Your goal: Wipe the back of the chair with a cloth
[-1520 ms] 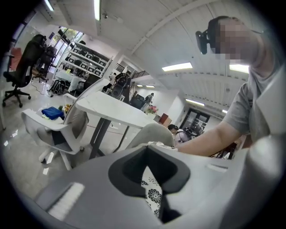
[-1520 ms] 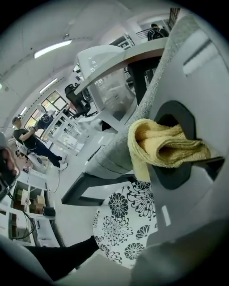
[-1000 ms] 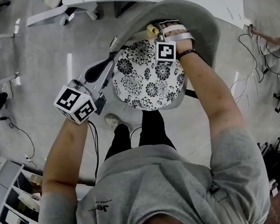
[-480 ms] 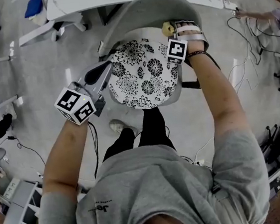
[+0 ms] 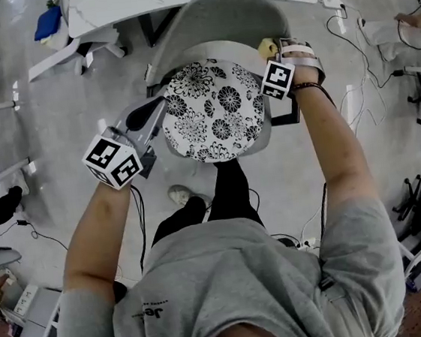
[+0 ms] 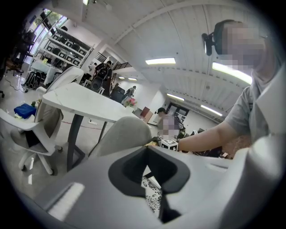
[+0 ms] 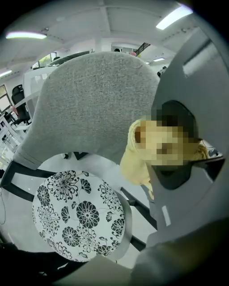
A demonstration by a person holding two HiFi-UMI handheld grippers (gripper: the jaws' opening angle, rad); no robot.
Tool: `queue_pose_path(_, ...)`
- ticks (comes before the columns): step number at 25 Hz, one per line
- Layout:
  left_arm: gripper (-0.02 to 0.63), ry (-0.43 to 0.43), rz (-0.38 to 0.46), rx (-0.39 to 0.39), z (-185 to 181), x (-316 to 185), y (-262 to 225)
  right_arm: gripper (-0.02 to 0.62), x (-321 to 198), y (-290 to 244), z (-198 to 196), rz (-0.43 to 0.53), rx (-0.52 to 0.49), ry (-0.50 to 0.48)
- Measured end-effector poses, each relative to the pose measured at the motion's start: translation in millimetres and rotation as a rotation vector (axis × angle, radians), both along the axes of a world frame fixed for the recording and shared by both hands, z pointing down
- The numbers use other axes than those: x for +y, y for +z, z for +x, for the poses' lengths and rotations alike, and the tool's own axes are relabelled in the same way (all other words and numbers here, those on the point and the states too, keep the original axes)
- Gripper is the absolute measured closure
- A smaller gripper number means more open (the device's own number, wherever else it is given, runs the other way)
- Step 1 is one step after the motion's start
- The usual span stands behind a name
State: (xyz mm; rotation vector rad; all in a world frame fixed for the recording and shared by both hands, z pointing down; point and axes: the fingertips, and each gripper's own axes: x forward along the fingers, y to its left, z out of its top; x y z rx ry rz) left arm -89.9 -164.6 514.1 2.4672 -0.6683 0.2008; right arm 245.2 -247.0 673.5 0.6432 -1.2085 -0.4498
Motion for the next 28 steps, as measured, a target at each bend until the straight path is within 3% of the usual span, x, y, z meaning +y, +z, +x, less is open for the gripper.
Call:
queue_pose_path(4, 0.548, -0.002, 0.006, 0.006, -6.4, 5.8, -2.6, 0.543, 13.6, -3.3, 11.9, -0.005, -0.013, 0.064)
queue_pose_path(7, 0.548, -0.012, 0.004, 0.008, -10.7, 10.8, -2.7, 0.543, 13.5, -8.5, -0.8, 0.014, -0.096, 0.093)
queue_pose_path(11, 0.548, -0.048, -0.007, 0.008, -16.0, 13.5, 0.2, 0.543, 2.0, -5.0, -59.4, 0.004, -0.334, 0.089)
queue_pose_path(14, 0.548, -0.087, -0.01, 0.01, -22.7, 11.3, 3.2, 0.543, -10.1, 8.6, -110.6, -0.028, -0.547, 0.155)
queue_pose_path(17, 0.548, -0.147, -0.016, 0.007, -31.7, 9.1, 4.6, 0.543, -19.0, 29.5, -167.1, -0.111, -0.745, 0.214)
queue_pose_path(20, 0.548, -0.2, -0.02, 0.01, -40.4, 12.6, 7.1, 0.543, -25.1, 48.8, -216.0, -0.196, -0.874, 0.247)
queue_pose_path(23, 0.548, -0.255, -0.027, 0.006, -52.3, 17.2, 10.8, 0.543, -28.6, 67.5, -254.3, -0.271, -0.932, 0.276)
queue_pose_path(28, 0.548, -0.335, -0.055, -0.01, -72.9, 20.7, 29.6, 0.543, -35.1, 95.6, -289.3, -0.34, -0.911, 0.277)
